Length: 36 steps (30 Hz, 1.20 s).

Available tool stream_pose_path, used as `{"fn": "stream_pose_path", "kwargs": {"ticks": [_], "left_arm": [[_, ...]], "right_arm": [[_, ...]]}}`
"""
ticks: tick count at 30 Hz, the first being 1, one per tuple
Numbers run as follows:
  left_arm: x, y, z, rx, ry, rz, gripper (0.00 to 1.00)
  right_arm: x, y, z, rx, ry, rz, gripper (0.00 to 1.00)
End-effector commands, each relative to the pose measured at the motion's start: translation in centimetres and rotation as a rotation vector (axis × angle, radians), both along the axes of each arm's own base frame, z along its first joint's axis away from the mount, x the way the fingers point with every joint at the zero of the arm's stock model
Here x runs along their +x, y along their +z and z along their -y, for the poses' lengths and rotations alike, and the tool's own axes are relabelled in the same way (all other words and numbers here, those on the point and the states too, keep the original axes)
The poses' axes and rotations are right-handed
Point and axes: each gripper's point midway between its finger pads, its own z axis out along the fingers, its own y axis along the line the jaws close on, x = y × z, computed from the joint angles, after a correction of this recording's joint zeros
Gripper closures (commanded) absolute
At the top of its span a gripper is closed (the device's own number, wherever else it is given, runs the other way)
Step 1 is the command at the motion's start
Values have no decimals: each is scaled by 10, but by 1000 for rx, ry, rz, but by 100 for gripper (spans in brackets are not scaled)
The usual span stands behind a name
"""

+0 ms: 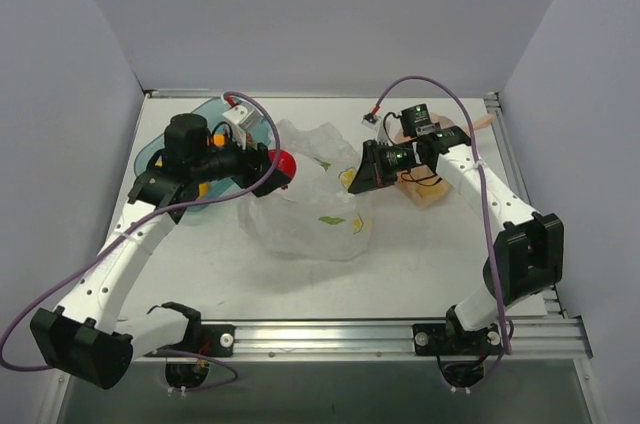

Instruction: Place the fake fruits into the plastic bag and tie a complex knot

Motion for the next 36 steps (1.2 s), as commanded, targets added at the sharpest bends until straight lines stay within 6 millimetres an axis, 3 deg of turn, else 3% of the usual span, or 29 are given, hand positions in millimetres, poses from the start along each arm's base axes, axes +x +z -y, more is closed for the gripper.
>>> {"fn": "stream_pose_path", "kwargs": {"ticks": [1, 5, 7, 8, 9, 13, 16, 18, 20, 23, 26, 28, 31, 36], "left_arm": [[-5, 12, 24, -52, -70, 16, 21], [-9, -7, 45, -24, -107, -24, 20], [-2, -17, 46, 12, -69, -25, 16], [2, -23, 48, 30, -53, -33, 13], [4, -25, 47, 36, -38, -35, 3], [12, -16, 39, 60, 13, 1, 3], [5, -7, 34, 76, 4, 22, 3], [-3, 9, 27, 70, -7, 60, 3], [-3, 34, 8, 40, 44, 106, 3], [12, 54, -42, -8, 214, 103, 2], [30, 58, -111, -9, 467, 87, 5], [36, 48, -147, 19, 606, 50, 6], [46, 18, -204, 146, 844, -11, 9], [66, -41, -248, 342, 1028, -198, 4]], "right_arm": [[-5, 12, -6, 75, 19, 3, 100], [-4, 9, -12, 120, 30, 9, 100], [-9, 6, -14, 154, 48, -9, 100], [-7, 7, -16, 169, 54, 9, 100], [-8, 4, -17, 175, 51, 0, 100], [-11, -7, -17, 179, 53, 0, 100], [-8, -12, -16, 171, 43, 10, 100], [-5, -14, -15, 158, 33, 18, 100], [-3, -17, -13, 139, 17, 25, 100], [1, -24, -5, 91, -22, 45, 100], [4, -28, 2, 38, -63, 66, 100], [5, -29, 6, 14, -81, 81, 100], [6, -25, 8, -1, -93, 97, 100], [4, -25, 12, -19, -91, 95, 100]]}}
